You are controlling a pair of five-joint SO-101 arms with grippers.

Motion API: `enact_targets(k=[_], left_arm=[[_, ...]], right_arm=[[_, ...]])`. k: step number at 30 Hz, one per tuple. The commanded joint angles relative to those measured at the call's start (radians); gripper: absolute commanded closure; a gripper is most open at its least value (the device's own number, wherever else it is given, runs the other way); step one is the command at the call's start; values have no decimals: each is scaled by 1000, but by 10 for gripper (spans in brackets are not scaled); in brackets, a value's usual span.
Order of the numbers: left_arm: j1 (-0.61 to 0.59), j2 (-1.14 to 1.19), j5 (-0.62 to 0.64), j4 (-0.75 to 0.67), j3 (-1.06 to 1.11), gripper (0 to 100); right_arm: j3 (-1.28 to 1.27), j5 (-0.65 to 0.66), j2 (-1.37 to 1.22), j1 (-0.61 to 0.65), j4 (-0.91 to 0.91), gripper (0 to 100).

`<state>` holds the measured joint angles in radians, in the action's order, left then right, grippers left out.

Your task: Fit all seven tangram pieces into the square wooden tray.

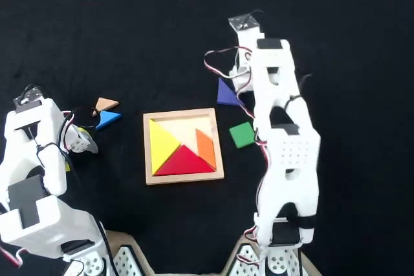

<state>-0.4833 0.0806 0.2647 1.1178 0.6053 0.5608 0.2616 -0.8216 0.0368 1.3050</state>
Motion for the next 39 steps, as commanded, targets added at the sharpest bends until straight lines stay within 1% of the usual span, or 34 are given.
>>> enact_targets(k=[1,4,11,16,21,27,39], left_arm=[[39,3,-5,-14,5,737],[39,3,-5,-14,5,737],[39,3,-5,-15,5,737],[39,3,-5,-17,5,737],[39,3,-5,-17,5,737],[39,3,-5,-18,5,737],[39,3,-5,-20,5,737]], right_arm=[[200,-15,-2,21,97,988],[255,-17,-8,38,103,988],[231,-11,-7,98,163,988],[189,-9,-48,92,107,988],[193,-8,-93,89,110,988],[193,-9,-64,44,117,988],[183,-8,51,49,252,988]])
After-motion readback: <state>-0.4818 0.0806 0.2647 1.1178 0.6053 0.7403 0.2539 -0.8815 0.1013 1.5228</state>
